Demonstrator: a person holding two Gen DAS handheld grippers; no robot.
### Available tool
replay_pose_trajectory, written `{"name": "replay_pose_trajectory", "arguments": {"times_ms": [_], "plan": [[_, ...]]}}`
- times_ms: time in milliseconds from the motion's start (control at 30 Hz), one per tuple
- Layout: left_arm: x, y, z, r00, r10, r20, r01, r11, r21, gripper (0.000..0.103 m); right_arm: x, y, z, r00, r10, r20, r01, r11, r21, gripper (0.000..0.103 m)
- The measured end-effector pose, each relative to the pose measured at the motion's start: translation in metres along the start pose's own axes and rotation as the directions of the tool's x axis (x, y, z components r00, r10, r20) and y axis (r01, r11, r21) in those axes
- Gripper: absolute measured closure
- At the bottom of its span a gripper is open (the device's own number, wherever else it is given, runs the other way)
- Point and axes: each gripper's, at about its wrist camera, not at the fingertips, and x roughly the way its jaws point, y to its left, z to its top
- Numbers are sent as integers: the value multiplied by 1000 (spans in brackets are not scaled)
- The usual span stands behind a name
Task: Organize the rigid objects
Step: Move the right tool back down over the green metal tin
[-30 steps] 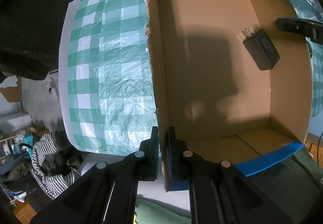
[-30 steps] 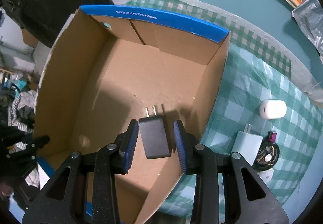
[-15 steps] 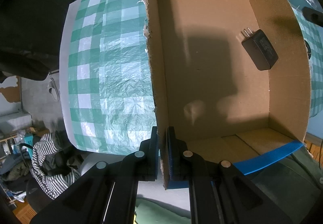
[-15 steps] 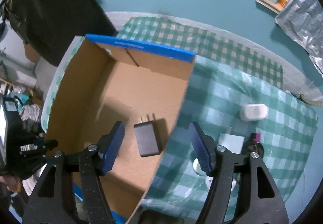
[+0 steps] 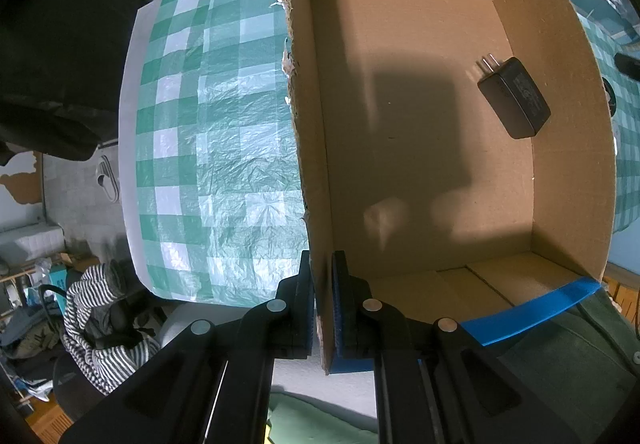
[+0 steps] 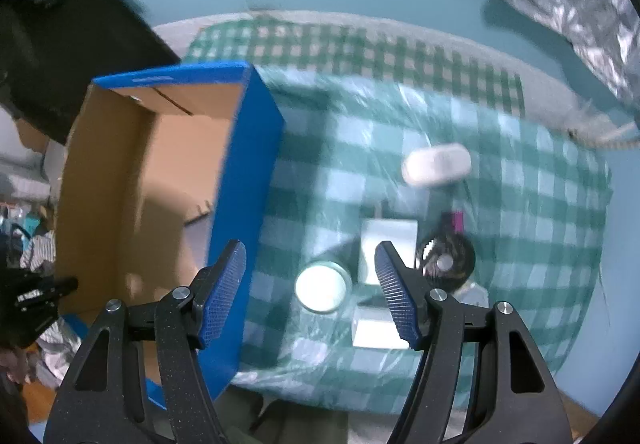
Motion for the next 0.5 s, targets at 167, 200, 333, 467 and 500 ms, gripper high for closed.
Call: {"name": "replay_pose_trajectory", "arguments": {"times_ms": [167,200,333,467,500], "plan": [[-1,0,0,1000,1,0,-1,1000,1,94,21,-15,-4,998,17,-65,-12,997,72,36],[-1,0,0,1000,0,1,0,1000,1,94,25,-16,-6,997,22,-75,-15,997,82,36],[-1,1,0,1000,0,-1,0,1000,0,94,40,-18,-9,993,9,-118,2,996,94,36],[-1,1,0,1000,1,-2,-1,1000,1,94,56,-20,-13,987,13,-157,6,993,122,36],[-1,1,0,1000,0,-2,0,1000,1,94,57,-21,-13,987,14,-162,7,992,128,36]]}}
